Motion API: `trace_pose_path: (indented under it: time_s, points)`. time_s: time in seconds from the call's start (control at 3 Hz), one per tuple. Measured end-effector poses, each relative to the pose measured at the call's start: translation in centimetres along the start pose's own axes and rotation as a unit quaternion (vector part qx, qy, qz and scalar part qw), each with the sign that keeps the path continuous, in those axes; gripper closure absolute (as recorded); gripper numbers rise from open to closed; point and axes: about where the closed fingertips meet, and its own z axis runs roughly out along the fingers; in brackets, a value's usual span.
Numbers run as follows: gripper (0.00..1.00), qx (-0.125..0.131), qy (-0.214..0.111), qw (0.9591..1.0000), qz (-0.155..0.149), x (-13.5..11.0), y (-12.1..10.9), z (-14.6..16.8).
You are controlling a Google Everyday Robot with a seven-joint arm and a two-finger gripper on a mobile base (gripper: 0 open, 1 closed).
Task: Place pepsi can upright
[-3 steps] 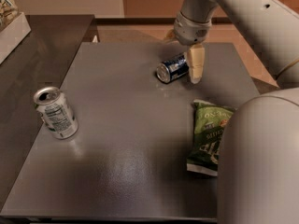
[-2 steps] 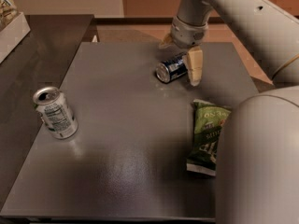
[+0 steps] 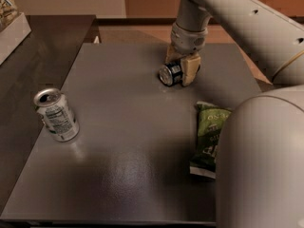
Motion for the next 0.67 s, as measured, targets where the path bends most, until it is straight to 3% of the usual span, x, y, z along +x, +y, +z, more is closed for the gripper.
trace_pose_path:
  time_s: [0.33,0.67]
  points:
    - [0.64,0.008,0.000,0.9999,-0.007,0.1,-0.1,-0.5]
    - [0.88,0.041,0.002,0.9986,-0.033,-0.5,0.3,-1.9]
